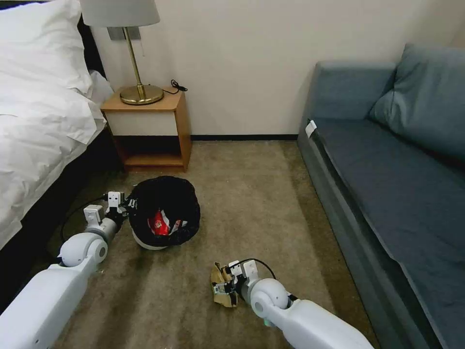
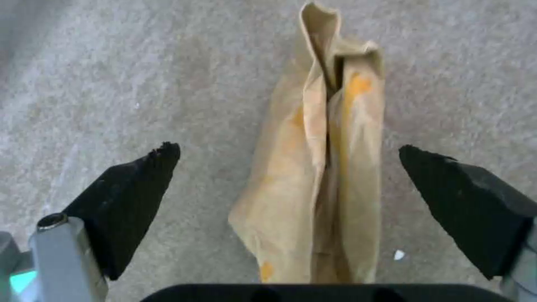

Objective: Pick up the trash bin, then pick up the garbage on the floor and place it into the trash bin.

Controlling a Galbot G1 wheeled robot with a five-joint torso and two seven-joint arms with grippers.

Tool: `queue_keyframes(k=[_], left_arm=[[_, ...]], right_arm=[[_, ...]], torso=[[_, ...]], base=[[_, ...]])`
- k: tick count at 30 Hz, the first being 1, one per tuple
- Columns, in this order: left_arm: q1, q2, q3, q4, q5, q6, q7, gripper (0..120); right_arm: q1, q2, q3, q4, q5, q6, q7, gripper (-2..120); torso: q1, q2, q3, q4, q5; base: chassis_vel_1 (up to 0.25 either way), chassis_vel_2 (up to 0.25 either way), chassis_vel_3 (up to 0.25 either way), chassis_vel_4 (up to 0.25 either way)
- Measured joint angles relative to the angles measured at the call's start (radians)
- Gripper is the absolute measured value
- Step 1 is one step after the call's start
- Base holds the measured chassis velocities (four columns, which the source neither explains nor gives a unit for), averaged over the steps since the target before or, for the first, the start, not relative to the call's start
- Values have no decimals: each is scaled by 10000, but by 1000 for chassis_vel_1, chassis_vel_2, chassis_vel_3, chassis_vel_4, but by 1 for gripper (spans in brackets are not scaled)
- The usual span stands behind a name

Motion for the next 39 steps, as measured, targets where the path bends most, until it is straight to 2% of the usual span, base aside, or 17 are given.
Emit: queue_keyframes(k=[5,23,24,25,27,28,30,31,33,34,37,38,39], left_arm=[[20,14,39,63,5,-45,14,4],[190,-8,-72,2,54,-105,18,4],[218,-12,-89,-9,65,-114,22,4],[218,-12,-89,-9,65,-114,22,4],[246,-9,-127,-29,70,-118,26,4],[246,-9,-127,-29,70,-118,26,4],[252,-8,-163,-37,70,-122,27,4],[252,-8,-163,-37,70,-122,27,4],[271,-8,-175,-41,70,-125,30,4],[271,-8,-175,-41,70,-125,30,4],[293,-9,-187,-55,74,-130,37,4],[293,-9,-187,-55,74,-130,37,4],[302,0,-193,-68,74,-131,38,4]], right_arm=[[-283,329,201,-561,-654,254,-341,100],[-415,784,414,-1243,-1303,612,-691,99],[-427,836,431,-1308,-1361,680,-746,92],[-427,836,431,-1308,-1361,680,-746,92],[-461,885,451,-1413,-1511,819,-881,82],[-461,885,451,-1413,-1511,819,-881,82],[-522,907,485,-1446,-1548,852,-946,70],[-522,907,485,-1446,-1548,852,-946,70],[-610,925,508,-1487,-1636,891,-998,60],[-610,925,508,-1487,-1636,891,-998,60],[-693,941,539,-1492,-1698,914,-1031,45],[-693,941,539,-1492,-1698,914,-1031,45],[-705,942,544,-1491,-1706,918,-1031,39]], torso=[[0,0,0,-1,-1],[0,0,0,0,-1],[0,0,0,0,-1],[0,0,0,0,-1],[0,0,0,0,-1],[0,0,0,0,-1],[0,0,0,-1,-1],[0,0,0,-1,-1],[0,0,1,0,-1],[0,0,1,0,-1],[0,0,0,-2,-1],[0,0,0,-2,-1],[0,0,0,-1,-1]], base=[[0,0,0,0],[0,0,0,0],[0,0,0,0],[0,0,0,0],[0,0,0,0],[0,0,0,0],[0,0,0,0],[0,0,0,0],[0,0,0,0],[0,0,0,0],[0,0,0,0],[0,0,0,0],[0,0,0,0]])
